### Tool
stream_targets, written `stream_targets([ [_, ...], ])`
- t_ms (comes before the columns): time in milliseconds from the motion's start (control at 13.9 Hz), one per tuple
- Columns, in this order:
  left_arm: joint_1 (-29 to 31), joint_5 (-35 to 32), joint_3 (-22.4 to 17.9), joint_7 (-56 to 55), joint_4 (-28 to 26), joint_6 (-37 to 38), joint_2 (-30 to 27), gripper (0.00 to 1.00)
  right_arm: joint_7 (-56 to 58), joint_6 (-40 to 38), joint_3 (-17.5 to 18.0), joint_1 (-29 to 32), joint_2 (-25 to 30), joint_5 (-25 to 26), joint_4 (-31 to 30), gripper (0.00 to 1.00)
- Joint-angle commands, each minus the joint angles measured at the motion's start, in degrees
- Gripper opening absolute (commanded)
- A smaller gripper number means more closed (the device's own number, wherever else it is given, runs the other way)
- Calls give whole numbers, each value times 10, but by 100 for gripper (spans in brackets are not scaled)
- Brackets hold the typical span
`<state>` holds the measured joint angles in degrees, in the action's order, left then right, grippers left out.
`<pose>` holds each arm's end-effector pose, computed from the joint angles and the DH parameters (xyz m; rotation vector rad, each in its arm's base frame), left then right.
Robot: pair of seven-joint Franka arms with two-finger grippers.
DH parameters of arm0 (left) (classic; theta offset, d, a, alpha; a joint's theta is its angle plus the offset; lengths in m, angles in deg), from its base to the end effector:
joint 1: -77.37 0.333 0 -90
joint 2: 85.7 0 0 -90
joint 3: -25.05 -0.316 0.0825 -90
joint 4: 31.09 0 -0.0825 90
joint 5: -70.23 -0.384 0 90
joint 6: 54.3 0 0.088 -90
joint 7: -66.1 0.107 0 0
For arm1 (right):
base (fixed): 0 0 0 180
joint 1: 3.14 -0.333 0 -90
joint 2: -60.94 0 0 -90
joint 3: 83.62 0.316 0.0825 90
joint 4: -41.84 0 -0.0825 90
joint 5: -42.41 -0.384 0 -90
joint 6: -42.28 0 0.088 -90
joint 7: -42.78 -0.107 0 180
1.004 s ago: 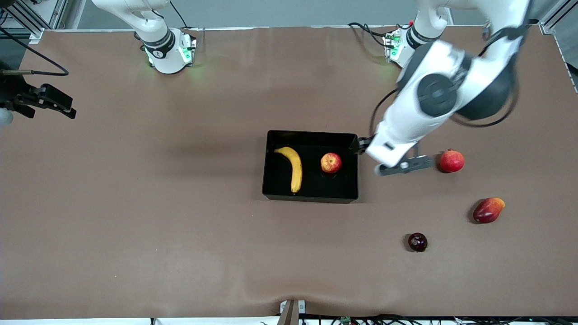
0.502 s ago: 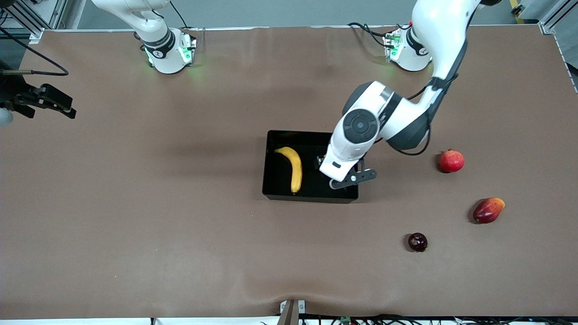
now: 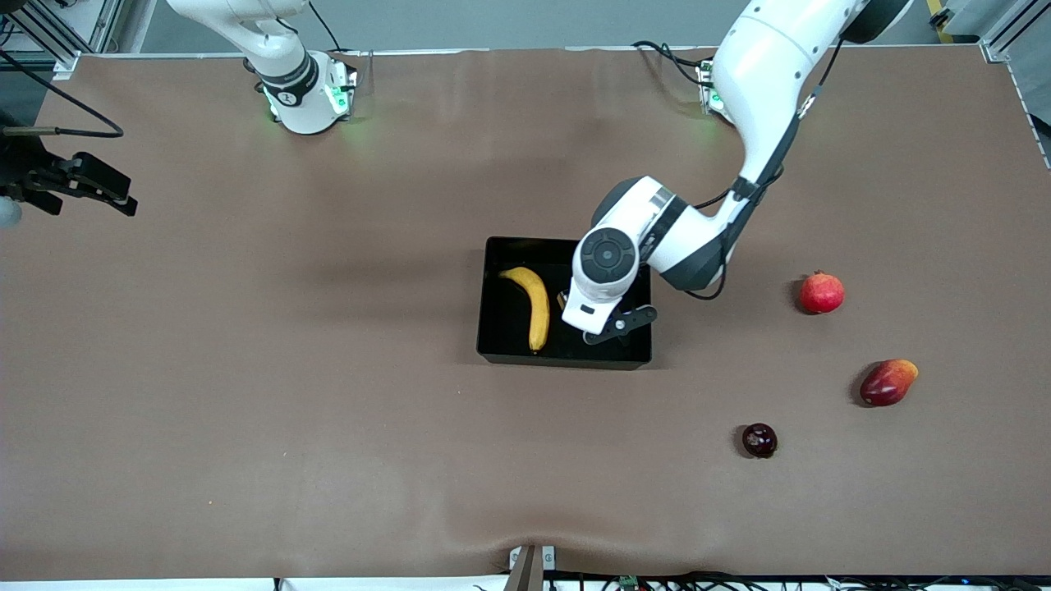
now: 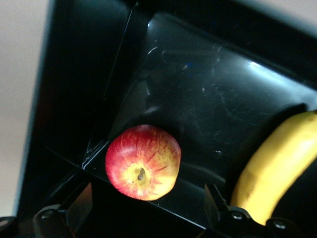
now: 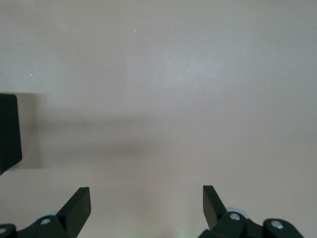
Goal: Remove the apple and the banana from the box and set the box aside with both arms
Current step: 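Reach the left gripper into the black box over the apple, then close the left gripper on the red-yellow apple and lift it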
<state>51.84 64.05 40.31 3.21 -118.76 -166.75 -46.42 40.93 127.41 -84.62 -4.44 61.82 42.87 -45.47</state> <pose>0.5358 -0.4198 0.2471 -2.9444 -0.5531 0.3052 0.5413 0.0018 0.6475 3.1329 -0.0433 -0.0353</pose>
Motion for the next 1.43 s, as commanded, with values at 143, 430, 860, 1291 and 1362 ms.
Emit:
stream_targets([
  [143,-7,-38,-5,-22,-11,-4,11,100,1,4,-1,2,1,-7,7,100],
  [430,-8,-43,-5,-23,-11,-19,24,100,-3,3,0,0,1,-8,7,100],
  [860,-7,-49,-5,-15,-7,-20,25,17,-4,3,0,-3,1,-8,7,100],
  [1291,6,-49,-7,31,28,70,-74,0,-4,0,-3,2,1,-8,7,100],
  [1362,17,-44,-7,49,43,84,-89,0,-4,-1,-3,2,1,-8,7,100],
])
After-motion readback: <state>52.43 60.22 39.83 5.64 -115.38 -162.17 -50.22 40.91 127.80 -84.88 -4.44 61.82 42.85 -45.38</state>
